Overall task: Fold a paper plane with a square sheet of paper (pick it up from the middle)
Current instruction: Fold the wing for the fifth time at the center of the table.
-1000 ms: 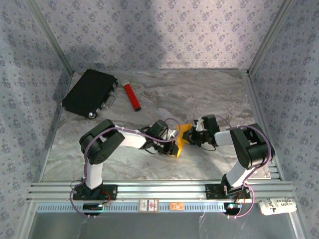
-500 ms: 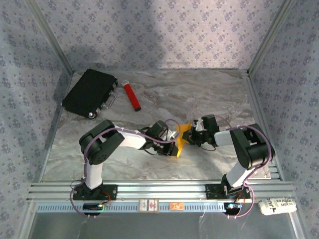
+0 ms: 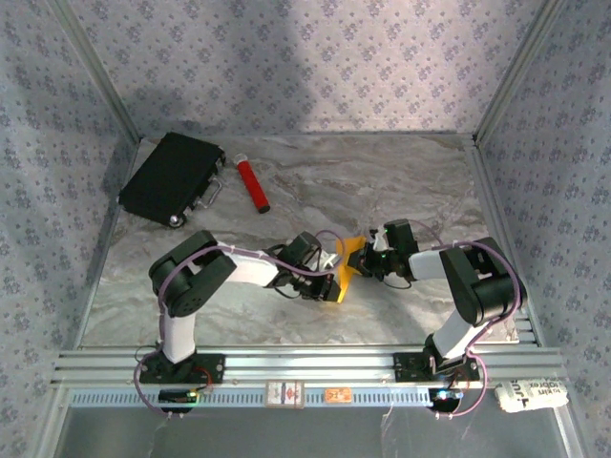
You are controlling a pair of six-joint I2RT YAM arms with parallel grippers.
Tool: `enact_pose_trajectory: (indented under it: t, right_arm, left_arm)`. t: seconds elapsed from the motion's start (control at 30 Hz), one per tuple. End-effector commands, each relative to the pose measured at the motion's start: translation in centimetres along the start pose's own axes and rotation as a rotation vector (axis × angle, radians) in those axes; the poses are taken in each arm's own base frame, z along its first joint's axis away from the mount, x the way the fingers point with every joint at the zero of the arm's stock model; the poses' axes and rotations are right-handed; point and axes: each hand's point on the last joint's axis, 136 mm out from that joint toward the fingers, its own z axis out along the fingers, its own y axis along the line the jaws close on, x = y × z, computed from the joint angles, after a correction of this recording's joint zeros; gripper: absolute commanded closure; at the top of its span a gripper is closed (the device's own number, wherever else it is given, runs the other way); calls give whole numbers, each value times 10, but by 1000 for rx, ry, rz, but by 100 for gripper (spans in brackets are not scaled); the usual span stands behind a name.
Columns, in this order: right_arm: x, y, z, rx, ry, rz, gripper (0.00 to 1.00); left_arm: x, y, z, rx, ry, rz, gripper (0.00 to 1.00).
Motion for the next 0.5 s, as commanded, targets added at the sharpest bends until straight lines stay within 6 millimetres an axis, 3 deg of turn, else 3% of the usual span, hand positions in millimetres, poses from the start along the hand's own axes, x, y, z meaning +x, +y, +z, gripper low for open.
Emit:
enact_pose_trajectory:
  t: [0.0, 0.3, 0.47]
  right_arm:
    - [17, -59, 7, 236, -8, 99, 93]
    - [18, -50, 5, 215, -49, 119, 93]
    - [19, -47, 1, 207, -74, 136, 93]
  left_arm:
    - [30, -7, -9, 0, 70, -29, 88]
    - [-2, -23, -45, 39, -109, -35, 89]
    - [-25, -35, -54, 78, -183, -57, 91]
